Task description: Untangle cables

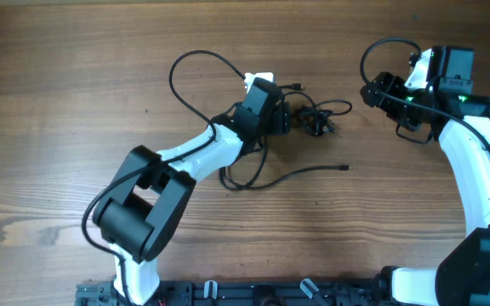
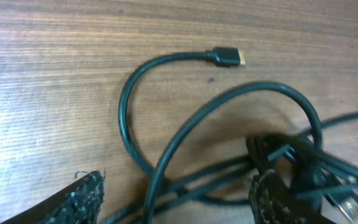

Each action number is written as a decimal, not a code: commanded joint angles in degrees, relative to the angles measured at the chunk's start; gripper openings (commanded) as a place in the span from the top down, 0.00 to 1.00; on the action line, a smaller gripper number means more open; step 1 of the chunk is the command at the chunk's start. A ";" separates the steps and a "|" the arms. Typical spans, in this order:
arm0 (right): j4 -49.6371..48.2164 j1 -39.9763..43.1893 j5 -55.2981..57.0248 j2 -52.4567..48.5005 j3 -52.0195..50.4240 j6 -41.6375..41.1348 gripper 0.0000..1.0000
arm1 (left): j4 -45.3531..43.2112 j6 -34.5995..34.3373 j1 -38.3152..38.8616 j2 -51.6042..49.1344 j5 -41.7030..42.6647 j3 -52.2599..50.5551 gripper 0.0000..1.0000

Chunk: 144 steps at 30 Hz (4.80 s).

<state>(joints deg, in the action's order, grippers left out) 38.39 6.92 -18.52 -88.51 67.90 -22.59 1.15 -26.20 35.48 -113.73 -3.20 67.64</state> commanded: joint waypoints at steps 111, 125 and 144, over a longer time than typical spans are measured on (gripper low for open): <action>-4.87 -8.35 -1.77 -2.14 0.02 -1.33 0.24 | 0.96 -17.81 -0.96 2.47 17.42 0.50 0.39; -4.44 -8.35 -1.77 -2.14 0.02 -1.33 0.24 | 0.17 -18.01 2.97 -2.56 13.31 0.50 0.45; -3.15 -8.37 -8.41 -4.42 0.00 10.69 0.27 | 14.84 -17.84 2.82 -4.48 5.01 0.50 0.96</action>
<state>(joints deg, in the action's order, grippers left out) 35.31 -1.67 -22.20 -90.41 67.88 -18.31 11.99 -44.99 38.41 -116.57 8.01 70.00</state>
